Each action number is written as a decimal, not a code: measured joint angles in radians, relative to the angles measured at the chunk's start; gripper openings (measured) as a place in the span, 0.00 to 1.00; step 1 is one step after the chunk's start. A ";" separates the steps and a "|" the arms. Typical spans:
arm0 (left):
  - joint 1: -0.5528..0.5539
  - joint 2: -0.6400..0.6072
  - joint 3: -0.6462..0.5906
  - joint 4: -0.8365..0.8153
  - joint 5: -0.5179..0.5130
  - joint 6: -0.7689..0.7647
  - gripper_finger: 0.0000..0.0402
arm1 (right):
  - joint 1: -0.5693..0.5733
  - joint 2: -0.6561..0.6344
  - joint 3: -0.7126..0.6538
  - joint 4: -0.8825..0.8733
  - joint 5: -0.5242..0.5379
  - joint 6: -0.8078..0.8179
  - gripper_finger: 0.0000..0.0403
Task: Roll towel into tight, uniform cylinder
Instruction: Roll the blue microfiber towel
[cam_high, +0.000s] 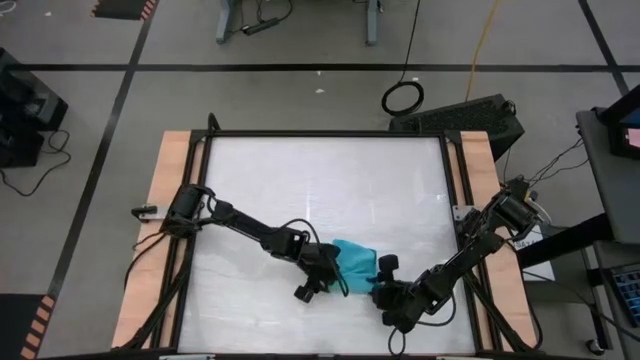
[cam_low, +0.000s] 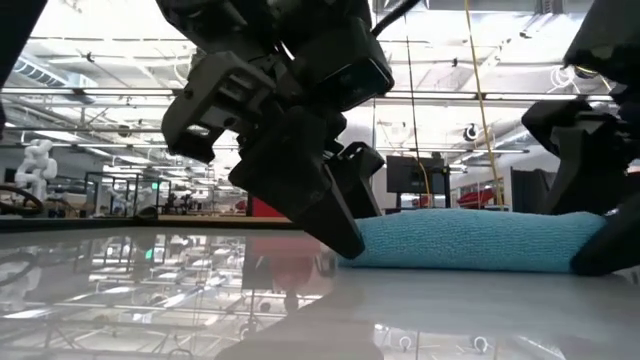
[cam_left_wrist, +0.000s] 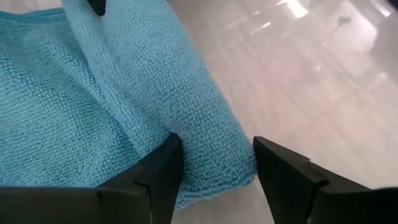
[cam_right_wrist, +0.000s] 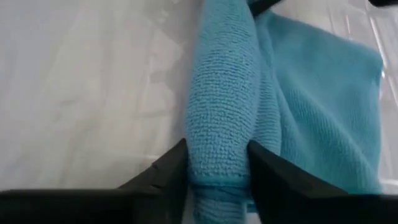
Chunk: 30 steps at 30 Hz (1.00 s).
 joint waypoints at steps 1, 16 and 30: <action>0.006 0.000 0.000 0.000 0.016 -0.002 0.50 | -0.003 0.000 -0.001 -0.006 -0.001 0.021 0.33; 0.018 -0.003 0.000 -0.006 0.100 -0.165 0.25 | -0.021 -0.049 -0.029 0.018 -0.125 0.325 0.06; 0.013 -0.002 -0.007 0.008 0.261 -0.420 0.01 | -0.057 -0.131 -0.032 0.049 -0.434 0.497 0.07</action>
